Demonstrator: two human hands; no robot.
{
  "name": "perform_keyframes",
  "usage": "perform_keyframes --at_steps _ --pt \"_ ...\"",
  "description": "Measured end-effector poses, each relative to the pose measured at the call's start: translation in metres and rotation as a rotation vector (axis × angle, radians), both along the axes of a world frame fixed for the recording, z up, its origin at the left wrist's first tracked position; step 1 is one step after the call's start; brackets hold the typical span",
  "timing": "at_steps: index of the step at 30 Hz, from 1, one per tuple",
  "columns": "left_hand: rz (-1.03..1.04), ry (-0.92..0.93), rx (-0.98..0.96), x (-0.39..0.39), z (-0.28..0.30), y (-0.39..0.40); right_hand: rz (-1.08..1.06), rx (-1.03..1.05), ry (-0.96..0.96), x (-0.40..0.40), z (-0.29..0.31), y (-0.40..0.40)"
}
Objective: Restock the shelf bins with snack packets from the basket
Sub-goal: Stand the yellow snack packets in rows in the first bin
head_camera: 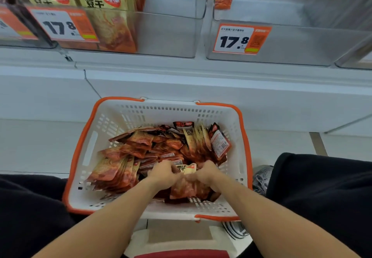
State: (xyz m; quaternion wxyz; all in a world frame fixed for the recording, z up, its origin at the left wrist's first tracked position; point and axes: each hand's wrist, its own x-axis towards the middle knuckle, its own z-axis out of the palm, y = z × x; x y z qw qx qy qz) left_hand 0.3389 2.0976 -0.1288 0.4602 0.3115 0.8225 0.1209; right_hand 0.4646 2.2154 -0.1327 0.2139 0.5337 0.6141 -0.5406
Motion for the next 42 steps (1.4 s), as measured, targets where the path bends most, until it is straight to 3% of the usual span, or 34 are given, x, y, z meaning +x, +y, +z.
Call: perform_keyframes --at_steps 2,5,9,14,18,22,25,28,33,42 --pt "0.044 -0.002 0.022 -0.011 0.012 0.005 -0.172 -0.108 0.075 -0.02 0.019 0.013" --pt "0.149 -0.006 0.053 -0.04 0.035 0.011 -0.124 -0.216 0.163 -0.047 0.065 0.034" --pt "0.5 -0.445 0.247 -0.083 0.091 0.029 -0.04 -0.177 0.332 -0.087 0.127 0.064" --pt "0.328 -0.459 0.478 -0.14 0.204 0.04 0.191 -0.105 0.537 -0.127 0.24 0.086" --pt "0.2 -0.176 0.672 -0.163 0.272 0.027 0.38 0.138 0.72 -0.142 0.3 0.08" --pt "0.216 0.284 0.931 -0.174 0.287 0.016 0.369 0.694 1.106 -0.168 0.307 0.072" --pt "0.172 0.771 0.918 -0.192 0.282 0.008 0.27 0.994 1.262 -0.188 0.302 0.068" --pt "0.098 1.004 0.856 -0.218 0.268 0.004 0.258 1.179 1.378 -0.2 0.306 0.07" --pt "-0.003 1.12 0.686 -0.24 0.257 0.005 0.375 1.232 1.297 -0.222 0.303 0.085" --pt "0.016 1.006 0.694 -0.237 0.258 0.01 0.455 1.253 1.121 -0.246 0.302 0.066"
